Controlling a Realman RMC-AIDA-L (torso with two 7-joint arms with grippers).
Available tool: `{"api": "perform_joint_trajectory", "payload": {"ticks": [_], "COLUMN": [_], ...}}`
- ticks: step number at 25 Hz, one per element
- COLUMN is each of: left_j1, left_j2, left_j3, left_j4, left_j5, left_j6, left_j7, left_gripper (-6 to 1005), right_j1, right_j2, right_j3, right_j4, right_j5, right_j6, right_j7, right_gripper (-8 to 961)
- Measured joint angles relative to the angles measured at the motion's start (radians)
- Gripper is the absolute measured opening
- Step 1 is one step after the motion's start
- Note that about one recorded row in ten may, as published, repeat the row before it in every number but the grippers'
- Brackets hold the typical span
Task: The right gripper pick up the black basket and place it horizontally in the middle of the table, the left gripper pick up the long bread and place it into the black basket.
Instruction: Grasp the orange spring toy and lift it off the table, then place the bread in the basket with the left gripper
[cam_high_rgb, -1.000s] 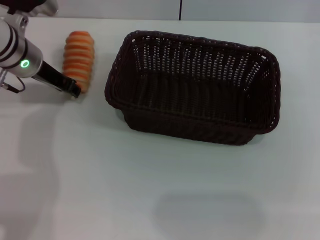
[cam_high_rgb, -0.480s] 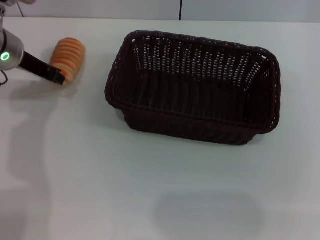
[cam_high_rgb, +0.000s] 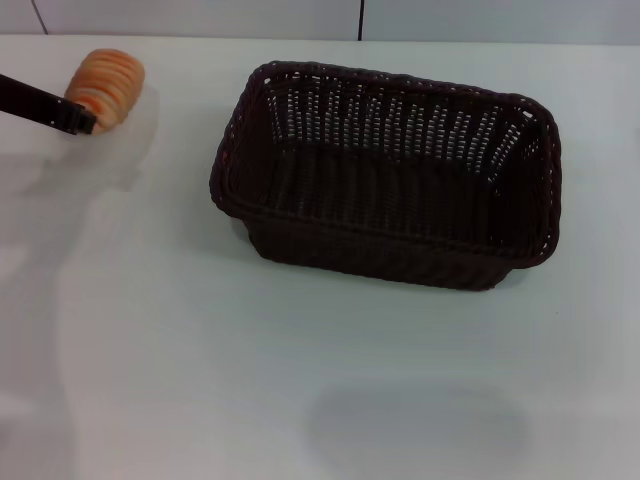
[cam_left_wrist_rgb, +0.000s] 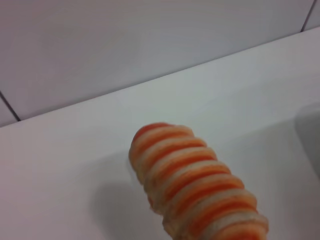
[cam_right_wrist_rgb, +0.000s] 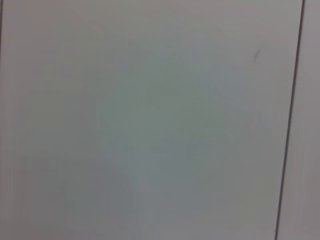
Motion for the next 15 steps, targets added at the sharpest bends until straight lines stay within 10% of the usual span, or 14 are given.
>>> {"api": "perform_joint_trajectory", "payload": {"ticks": [15], "left_j1": [0.211], "left_j2": [-0.001], "left_j3": [0.053], "left_j4": [0.441], "left_j5": [-0.446], "left_j6": [0.243], "left_j7": [0.001], "left_gripper": [189], "right_j1": [0.042], "right_j2": [0.0], "right_j3": [0.001], "right_j4": [-0.009], "right_j5": [0.0], "right_j6": [0.0], "right_j7": [0.0], "right_gripper": [493]}}
